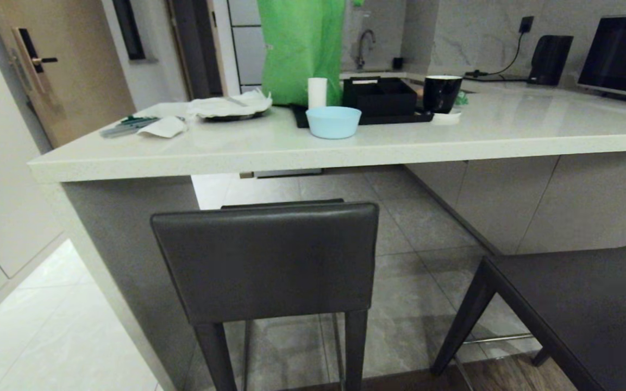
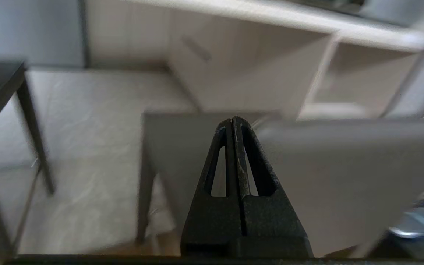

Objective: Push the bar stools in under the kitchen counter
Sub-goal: Push the gray chair back under the dining table

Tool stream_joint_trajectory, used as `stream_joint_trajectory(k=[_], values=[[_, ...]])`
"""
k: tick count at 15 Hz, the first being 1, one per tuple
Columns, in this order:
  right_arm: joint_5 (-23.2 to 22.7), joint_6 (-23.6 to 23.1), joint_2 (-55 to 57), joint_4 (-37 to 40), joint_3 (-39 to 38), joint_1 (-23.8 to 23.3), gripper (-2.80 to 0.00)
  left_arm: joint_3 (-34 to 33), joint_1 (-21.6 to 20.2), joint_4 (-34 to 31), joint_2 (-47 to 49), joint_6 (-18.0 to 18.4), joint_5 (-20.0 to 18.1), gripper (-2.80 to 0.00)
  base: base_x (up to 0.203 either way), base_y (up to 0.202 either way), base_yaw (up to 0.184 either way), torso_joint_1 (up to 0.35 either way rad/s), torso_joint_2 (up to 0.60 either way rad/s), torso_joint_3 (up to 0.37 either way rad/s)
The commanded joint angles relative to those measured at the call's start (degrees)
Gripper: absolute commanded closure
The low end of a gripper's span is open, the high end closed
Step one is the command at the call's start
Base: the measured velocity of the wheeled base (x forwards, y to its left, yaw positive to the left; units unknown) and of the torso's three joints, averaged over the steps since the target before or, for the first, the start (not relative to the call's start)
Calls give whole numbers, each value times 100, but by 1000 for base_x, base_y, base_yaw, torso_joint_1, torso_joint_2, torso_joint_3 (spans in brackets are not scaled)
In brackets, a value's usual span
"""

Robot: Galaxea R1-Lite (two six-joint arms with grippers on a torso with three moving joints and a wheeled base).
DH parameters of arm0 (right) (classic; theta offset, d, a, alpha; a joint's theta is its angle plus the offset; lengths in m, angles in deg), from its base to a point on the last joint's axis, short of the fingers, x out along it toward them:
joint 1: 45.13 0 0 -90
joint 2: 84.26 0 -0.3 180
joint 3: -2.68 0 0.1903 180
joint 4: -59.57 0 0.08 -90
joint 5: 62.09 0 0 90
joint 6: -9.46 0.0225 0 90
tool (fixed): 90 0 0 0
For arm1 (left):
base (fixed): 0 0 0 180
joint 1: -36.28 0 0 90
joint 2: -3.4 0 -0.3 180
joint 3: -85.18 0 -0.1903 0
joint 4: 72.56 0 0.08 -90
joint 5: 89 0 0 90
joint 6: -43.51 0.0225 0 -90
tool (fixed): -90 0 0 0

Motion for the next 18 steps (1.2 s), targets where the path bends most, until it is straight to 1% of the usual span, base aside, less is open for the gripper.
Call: stream_joint_trajectory(k=[1, 2, 3, 4, 5, 6, 7, 8, 9, 10, 11, 12, 13, 14, 16, 18], values=[[-405, 17, -167, -830, -1137, -9, 0, -775, -12, 203, -234, 107, 216, 0, 0, 0, 0, 0, 0, 0], [-624, 58, -165, -1111, -1511, -8, 0, -1174, -12, 530, -233, 176, 302, 0, 0, 0, 0, 0, 0, 0], [-848, 203, -164, -1227, -1640, -6, 0, -1467, -9, 1045, -231, 199, 354, 0, 0, 0, 0, 0, 0, 0], [-1091, 686, -163, -1255, -1614, -6, 0, -1552, -9, 1320, -229, 116, 383, 0, 0, 0, 0, 0, 0, 0], [-1249, 1070, -163, -1220, -1595, -5, 0, -1501, -7, 1114, -229, 27, 407, 0, 0, 0, 0, 0, 0, 0], [-1296, 1236, -165, -1194, -1589, -5, 0, -1450, 0, 740, -228, -14, 525, 0, 0, 0, 0, 0, 0, 0], [-1310, 1474, -169, -1184, -1589, -7, 0, -1612, 3, 710, -228, 65, 816, 0, 0, 0, 0, 0, 0, 0], [-1343, 1386, -171, -1121, -1588, -10, 0, -1711, 10, 812, -228, 71, 1118, 0, 0, 0, 0, 0, 0, 0], [-1382, 1178, -171, -907, -1588, -8, 0, -1760, 0, 887, -228, 30, 1006, 0, 0, 0, 0, 0, 0, 0], [-1413, 1068, -171, -852, -1588, -11, 0, -1775, 3, 922, -228, -65, 974, 0, 0, 0, 0, 0, 0, 0], [-1412, 1076, -171, -861, -1588, -14, 0, -1778, 4, 933, -228, -181, 992, 0, 0, 0, 0, 0, 0, 0], [-1406, 1183, -166, -829, -1588, -7, 0, -1775, -4, 934, -228, -284, 999, 0, 0, 0, 0, 0, 0, 0], [-1415, 1426, -170, -728, -1588, -8, 0, -1775, -4, 934, -228, -317, 1005, 0, 0, 0, 0, 0, 0, 0], [-1420, 1435, -171, -687, -1588, -9, 0, -1780, -4, 934, -228, -324, 1003, 0, 0, 0, 0, 0, 0, 0], [-1457, 1081, -171, -617, -1588, -11, 0, -1775, -4, 934, -228, -315, 1003, 0, 0, 0, 0, 0, 0, 0], [-1457, 1082, -171, -616, -1588, -5, 0, -1775, -4, 934, -228, -315, 1003, 0, 0, 0, 0, 0, 0, 0]])
